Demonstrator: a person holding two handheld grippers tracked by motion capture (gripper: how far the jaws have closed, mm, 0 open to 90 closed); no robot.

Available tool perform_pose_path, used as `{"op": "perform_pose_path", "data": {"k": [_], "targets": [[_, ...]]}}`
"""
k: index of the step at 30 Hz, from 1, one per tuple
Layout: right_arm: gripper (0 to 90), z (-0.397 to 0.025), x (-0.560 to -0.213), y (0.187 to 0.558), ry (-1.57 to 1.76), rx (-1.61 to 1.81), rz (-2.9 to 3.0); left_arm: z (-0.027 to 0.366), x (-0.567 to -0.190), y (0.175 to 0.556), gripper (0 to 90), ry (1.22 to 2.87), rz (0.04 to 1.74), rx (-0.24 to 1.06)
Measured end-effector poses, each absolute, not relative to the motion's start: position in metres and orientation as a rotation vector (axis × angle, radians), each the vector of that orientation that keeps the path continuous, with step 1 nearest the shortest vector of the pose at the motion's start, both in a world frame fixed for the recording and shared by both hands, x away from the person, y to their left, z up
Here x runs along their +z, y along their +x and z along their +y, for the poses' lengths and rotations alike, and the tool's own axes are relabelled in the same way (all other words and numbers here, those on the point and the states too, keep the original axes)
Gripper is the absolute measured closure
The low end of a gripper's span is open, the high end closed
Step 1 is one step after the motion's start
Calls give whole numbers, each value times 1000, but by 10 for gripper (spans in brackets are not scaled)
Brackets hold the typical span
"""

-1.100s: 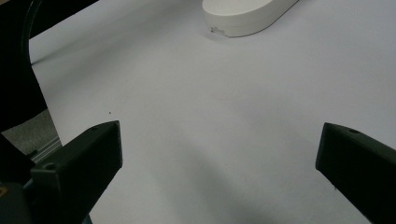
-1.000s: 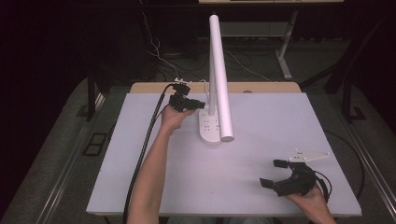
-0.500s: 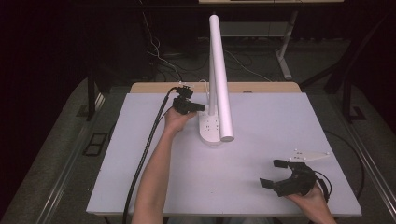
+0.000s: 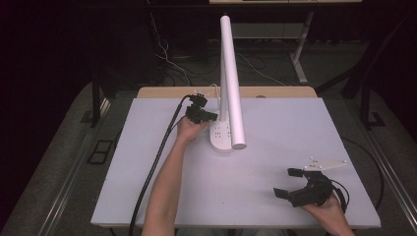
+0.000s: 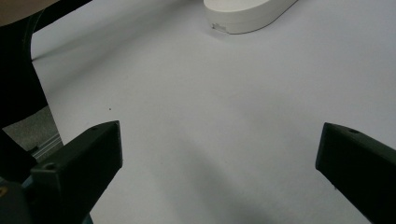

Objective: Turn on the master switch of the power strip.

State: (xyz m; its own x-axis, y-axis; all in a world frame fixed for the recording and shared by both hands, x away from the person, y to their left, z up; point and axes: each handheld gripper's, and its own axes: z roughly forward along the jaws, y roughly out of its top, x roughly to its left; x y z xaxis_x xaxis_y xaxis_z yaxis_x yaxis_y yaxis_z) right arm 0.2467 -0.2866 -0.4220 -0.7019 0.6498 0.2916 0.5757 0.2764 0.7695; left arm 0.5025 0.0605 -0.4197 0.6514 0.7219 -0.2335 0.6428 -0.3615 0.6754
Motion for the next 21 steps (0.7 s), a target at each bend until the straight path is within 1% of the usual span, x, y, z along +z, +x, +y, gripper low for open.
{"op": "perform_pose_path", "data": {"k": [2, 4, 9, 11, 16, 21], "targets": [[0, -286, -422, 247, 1185, 1412, 2447, 59, -419, 502, 900, 2124, 1030, 159], [0, -285, -422, 246, 1178, 1412, 2450, 59, -419, 501, 900, 2125, 1035, 161], [0, -284, -422, 246, 1168, 1410, 2453, 56, -421, 499, 900, 2094, 1063, 176], [0, -284, -422, 246, 1174, 1413, 2454, 56, -421, 500, 900, 2090, 1077, 135], [0, -283, -421, 244, 1164, 1411, 2456, 59, -423, 501, 900, 2077, 1083, 112], [0, -285, -421, 244, 1156, 1409, 2456, 60, -426, 500, 900, 2059, 1082, 118]]}}
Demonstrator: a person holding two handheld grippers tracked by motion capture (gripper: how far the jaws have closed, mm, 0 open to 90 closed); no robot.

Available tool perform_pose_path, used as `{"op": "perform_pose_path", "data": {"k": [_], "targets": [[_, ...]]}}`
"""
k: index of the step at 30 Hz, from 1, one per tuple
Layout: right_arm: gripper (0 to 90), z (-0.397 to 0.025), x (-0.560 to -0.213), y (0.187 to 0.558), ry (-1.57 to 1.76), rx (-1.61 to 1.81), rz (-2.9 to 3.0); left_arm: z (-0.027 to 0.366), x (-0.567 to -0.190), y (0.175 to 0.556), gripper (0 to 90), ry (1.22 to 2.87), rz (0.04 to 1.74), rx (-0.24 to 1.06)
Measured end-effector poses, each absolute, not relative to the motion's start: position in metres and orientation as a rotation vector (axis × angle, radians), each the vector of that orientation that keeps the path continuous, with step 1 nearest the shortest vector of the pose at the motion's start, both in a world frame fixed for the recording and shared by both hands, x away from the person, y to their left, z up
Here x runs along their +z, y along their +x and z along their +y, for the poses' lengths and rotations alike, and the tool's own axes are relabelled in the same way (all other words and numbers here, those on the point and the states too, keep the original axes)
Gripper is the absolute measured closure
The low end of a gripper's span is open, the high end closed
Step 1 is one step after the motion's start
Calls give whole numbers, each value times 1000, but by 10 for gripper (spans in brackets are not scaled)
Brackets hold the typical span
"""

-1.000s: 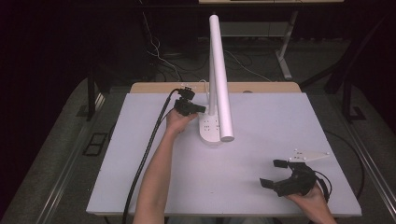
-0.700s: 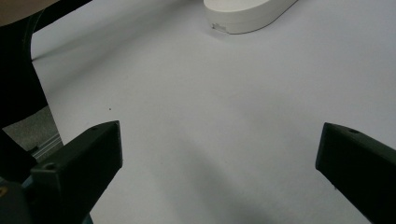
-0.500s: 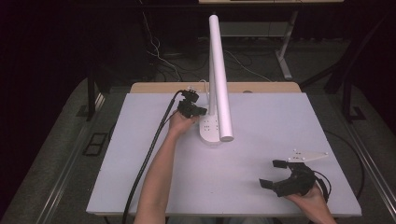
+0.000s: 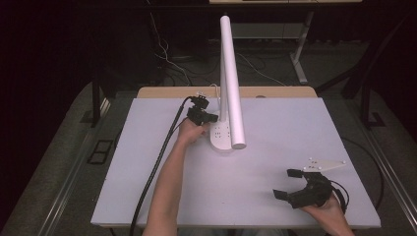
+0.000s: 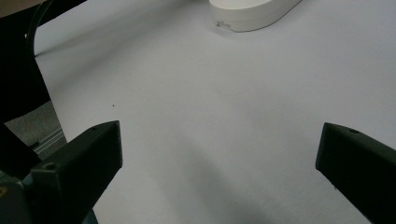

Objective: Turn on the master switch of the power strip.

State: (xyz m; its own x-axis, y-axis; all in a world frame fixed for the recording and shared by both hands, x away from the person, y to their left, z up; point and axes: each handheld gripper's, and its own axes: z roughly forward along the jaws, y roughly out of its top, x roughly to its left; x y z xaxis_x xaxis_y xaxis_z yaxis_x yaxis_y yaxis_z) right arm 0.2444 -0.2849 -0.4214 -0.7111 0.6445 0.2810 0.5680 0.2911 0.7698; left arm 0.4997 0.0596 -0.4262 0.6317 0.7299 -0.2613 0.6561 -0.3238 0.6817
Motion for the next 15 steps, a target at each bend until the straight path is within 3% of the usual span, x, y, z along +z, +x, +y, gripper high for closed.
{"op": "perform_pose_path", "data": {"k": [15], "targets": [[0, -286, -421, 244, 1165, 1414, 2447, 60, -427, 497, 900, 2003, 1129, 108]]}}
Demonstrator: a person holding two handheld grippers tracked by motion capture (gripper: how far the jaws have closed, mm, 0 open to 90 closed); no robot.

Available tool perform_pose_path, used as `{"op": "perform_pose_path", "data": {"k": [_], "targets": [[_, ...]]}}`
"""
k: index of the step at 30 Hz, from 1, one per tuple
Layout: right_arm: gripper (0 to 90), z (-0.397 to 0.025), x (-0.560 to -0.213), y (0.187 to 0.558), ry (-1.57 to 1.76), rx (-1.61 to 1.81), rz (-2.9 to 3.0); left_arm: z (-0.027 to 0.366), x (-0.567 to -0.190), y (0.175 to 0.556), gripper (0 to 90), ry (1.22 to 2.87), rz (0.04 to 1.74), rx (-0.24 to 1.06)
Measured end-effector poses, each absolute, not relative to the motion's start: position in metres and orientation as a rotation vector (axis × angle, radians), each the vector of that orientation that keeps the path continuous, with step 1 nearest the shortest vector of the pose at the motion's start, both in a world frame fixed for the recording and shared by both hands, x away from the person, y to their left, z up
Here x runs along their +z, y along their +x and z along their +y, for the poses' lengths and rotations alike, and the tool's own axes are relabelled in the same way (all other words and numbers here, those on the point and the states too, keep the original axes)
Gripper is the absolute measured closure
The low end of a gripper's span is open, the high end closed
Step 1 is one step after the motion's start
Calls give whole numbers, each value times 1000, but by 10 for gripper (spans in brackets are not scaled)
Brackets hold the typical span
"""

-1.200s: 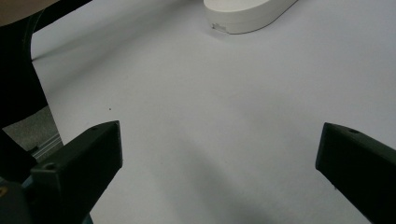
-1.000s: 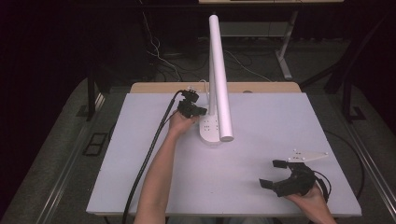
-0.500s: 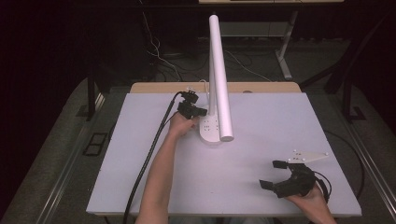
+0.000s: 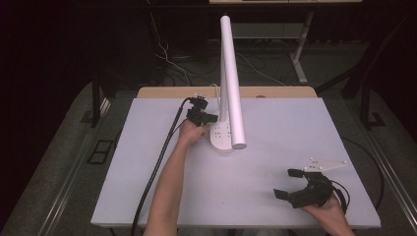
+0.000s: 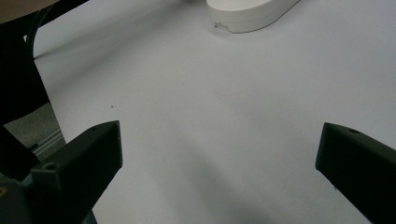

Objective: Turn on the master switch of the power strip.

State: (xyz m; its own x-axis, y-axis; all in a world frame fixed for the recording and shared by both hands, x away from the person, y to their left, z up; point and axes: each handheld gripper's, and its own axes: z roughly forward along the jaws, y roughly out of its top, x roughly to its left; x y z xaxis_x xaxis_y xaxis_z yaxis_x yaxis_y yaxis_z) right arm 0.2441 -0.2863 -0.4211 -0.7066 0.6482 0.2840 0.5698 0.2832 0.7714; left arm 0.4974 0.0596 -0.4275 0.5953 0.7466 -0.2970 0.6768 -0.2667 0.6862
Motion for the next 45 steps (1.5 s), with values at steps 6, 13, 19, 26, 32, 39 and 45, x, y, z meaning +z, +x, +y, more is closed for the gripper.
{"op": "perform_pose_path", "data": {"k": [6, 13, 19, 26, 32, 39, 45], "targets": [[0, -287, -421, 244, 1165, 1411, 2444, 61, -425, 497, 900, 2007, 1134, 113], [0, -287, -421, 244, 1172, 1410, 2437, 62, -421, 497, 900, 2030, 1138, 138], [0, -287, -421, 244, 1174, 1414, 2437, 67, -416, 494, 900, 2066, 1126, 187], [0, -288, -421, 245, 1172, 1414, 2441, 69, -406, 488, 900, 2093, 1100, 219], [0, -287, -421, 245, 1175, 1409, 2444, 77, -395, 485, 900, 2111, 1073, 242], [0, -287, -421, 245, 1177, 1414, 2442, 88, -380, 478, 711, 2122, 1065, 254], [0, -286, -421, 247, 1166, 1418, 2444, 99, -369, 472, 397, 2081, 1081, 278]]}}
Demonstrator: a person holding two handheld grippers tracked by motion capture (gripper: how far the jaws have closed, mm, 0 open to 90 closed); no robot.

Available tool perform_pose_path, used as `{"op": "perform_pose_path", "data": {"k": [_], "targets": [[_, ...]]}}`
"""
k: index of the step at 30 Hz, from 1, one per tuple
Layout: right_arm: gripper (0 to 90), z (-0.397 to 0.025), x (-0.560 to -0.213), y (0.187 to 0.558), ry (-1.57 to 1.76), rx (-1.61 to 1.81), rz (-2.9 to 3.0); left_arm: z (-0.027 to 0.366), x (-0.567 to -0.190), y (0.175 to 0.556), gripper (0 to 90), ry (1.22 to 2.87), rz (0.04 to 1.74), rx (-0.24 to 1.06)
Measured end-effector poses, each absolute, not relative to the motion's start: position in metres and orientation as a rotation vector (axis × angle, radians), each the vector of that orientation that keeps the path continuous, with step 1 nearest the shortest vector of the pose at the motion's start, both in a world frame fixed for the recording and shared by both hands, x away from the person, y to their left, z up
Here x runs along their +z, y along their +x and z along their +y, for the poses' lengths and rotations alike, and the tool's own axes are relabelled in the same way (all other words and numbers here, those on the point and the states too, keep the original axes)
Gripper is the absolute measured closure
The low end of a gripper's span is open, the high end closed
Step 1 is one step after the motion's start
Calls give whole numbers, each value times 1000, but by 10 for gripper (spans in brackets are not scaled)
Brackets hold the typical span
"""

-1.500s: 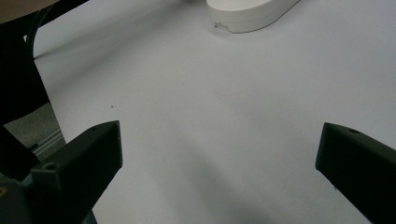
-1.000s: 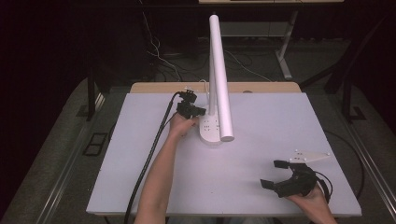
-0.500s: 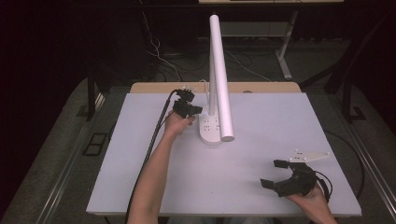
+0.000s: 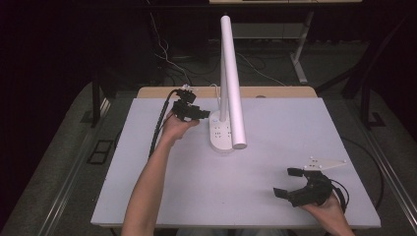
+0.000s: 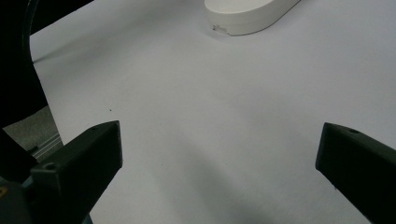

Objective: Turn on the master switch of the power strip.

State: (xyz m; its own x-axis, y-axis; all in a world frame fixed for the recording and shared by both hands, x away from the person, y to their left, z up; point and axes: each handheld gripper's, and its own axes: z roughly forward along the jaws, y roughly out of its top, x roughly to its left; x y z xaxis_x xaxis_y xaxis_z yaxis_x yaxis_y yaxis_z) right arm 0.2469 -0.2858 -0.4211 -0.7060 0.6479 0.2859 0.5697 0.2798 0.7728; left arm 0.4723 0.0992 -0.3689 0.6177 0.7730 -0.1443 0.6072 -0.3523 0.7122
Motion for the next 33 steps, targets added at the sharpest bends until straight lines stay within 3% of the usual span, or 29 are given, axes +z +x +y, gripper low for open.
{"op": "perform_pose_path", "data": {"k": [10, 33], "targets": [[0, -285, -421, 247, 1172, 1417, 2448, 126, -359, 460, 0, 2086, 1042, 215], [0, -286, -421, 245, 1176, 1415, 2441, 169, -350, 410, 0, 1894, 1090, 224]]}}
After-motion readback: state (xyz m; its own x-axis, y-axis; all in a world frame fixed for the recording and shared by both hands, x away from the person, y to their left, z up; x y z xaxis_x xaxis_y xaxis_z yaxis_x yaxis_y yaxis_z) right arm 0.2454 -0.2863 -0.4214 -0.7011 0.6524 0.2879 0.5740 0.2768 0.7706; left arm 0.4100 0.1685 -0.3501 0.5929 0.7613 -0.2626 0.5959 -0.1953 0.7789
